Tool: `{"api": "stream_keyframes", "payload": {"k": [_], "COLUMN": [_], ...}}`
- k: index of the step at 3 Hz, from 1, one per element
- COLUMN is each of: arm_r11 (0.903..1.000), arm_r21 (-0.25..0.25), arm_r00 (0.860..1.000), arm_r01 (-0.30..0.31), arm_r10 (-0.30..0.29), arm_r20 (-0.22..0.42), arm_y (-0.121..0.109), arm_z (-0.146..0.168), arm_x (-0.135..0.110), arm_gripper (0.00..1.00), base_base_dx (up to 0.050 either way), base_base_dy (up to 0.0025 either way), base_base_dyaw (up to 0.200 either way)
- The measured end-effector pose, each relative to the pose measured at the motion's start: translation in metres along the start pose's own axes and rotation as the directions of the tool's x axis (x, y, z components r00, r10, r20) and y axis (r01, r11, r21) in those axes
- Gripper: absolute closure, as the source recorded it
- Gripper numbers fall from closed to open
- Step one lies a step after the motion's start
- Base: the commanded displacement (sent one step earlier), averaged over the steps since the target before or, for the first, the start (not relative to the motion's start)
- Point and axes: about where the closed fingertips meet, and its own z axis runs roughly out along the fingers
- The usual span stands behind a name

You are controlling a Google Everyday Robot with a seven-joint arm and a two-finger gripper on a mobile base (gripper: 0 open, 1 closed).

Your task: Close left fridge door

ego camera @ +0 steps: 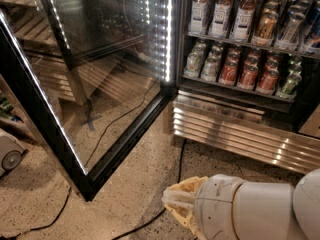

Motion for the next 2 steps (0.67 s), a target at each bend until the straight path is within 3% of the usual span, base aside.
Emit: {"api": "stream_keyframes", "payload": {"k": [2], "arm_r11": [1.0000], "arm_r21": [0.000], "arm_r00": [1.000], "arm_r01": [0.000], "arm_r10": [0.000], "arm_r20": [0.000], "arm_y": [0.0000], "arm_z": [0.0000], "arm_x": [0.0000], "arm_gripper": [1.00], "base_base_dx": [0.000], "base_base_dy": [-0.00004], "base_base_dyaw": [0.195]}}
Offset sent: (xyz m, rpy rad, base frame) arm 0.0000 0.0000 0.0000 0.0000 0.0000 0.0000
